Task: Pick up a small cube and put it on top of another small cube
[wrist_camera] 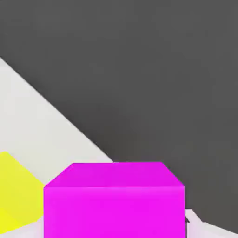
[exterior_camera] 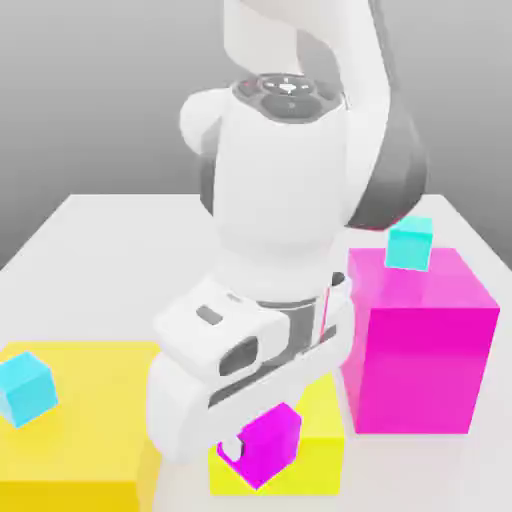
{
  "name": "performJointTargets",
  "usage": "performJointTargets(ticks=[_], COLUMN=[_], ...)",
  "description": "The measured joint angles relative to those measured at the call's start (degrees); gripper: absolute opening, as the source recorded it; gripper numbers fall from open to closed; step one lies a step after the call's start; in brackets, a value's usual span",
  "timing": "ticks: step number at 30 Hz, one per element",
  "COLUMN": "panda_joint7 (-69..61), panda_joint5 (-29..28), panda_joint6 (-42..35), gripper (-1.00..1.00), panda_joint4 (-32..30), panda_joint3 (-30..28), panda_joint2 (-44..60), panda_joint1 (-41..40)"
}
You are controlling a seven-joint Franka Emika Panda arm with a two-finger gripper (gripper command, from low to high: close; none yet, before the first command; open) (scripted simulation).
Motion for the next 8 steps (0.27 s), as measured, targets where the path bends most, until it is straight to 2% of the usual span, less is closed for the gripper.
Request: performJointTargets(ticks=[4,5,8], panda_joint7=[3.4,3.9,3.9], panda_joint5=[2.6,4.2,4.2], panda_joint6=[1.5,3.0,3.0], gripper=[-1.00,1.00,1.00], panda_joint4=[-4.1,-4.8,-4.8], panda_joint3=[-6.2,-7.5,-7.5], panda_joint2=[-2.2,-1.1,-1.1], panda_joint1=[-12.1,-14.7,-14.8])
